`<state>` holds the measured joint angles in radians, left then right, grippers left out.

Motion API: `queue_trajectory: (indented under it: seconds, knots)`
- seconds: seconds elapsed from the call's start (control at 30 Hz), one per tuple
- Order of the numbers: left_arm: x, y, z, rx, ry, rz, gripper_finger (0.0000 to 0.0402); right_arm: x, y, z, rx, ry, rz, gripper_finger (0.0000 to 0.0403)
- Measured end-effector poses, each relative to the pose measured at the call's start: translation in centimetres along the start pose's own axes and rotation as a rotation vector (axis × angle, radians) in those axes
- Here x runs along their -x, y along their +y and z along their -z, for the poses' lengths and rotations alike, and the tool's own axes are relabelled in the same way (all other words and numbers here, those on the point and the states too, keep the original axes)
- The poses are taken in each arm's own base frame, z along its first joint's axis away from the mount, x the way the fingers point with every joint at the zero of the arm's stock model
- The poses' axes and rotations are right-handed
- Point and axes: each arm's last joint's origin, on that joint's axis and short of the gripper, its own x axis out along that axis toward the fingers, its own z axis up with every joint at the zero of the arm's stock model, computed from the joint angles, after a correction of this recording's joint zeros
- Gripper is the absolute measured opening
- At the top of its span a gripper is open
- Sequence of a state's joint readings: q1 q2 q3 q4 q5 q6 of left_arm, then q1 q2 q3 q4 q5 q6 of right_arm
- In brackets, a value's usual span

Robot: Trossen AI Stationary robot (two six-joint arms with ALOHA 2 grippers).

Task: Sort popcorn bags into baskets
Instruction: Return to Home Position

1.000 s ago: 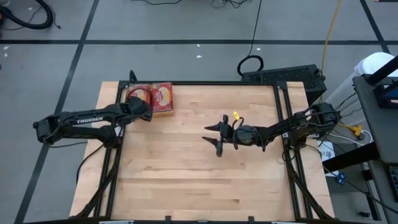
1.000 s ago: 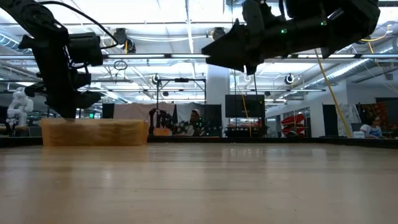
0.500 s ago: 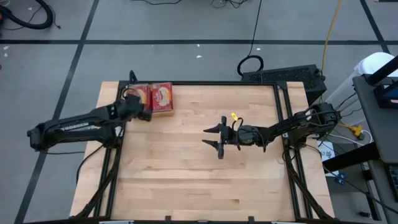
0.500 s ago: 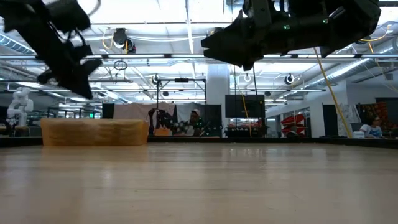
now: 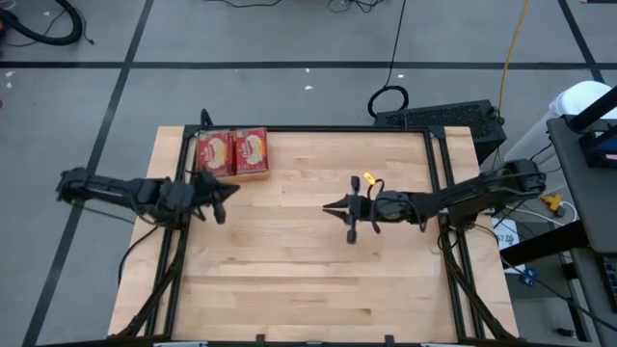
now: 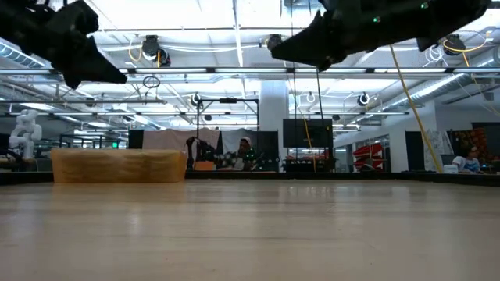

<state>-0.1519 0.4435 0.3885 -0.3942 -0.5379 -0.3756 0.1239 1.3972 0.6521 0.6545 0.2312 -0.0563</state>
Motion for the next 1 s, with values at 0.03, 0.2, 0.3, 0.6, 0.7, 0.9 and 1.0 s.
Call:
queue_trajectory:
  seconds: [0.03, 0.2, 0.3, 0.6, 0.7, 0.9, 1.0]
  knots:
    - [0.0, -0.3, 0.3, -0.016, -0.01, 0.018, 0.0008, 0.3, -0.1, -0.1, 0.013, 0.019, -0.001, 0.0023]
    - [-0.5, -1.7, 2.3, -0.081, -0.099, 0.126, 0.0006, 1.7, -0.5, -0.1, 0.046, 0.075, -0.002, 0.0008]
    - [-0.7, -2.2, 3.5, -0.097, -0.161, 0.18, 0.001, 2.2, -0.7, 0.7, 0.005, 0.054, 0.005, 0.0009]
    - [-1.2, -2.0, 5.3, -0.233, -0.176, 0.177, 0.0009, 3.9, -1.9, 3.1, 0.013, -0.002, 0.049, 0.0001]
    - [-1.2, -2.0, 5.2, -0.232, -0.18, 0.164, 0.0017, 4.8, -3.2, 3.9, 0.027, 0.005, 0.098, 0.0001]
    - [-1.5, -1.8, 6.1, -0.29, -0.152, 0.155, 0.0004, 6.9, -5.0, 5.4, -0.015, 0.004, 0.181, 0.0001]
    - [-1.6, -1.7, 6.5, -0.291, -0.138, 0.165, 0.0007, 7.9, -5.2, 6.1, -0.026, 0.001, 0.189, 0.0001]
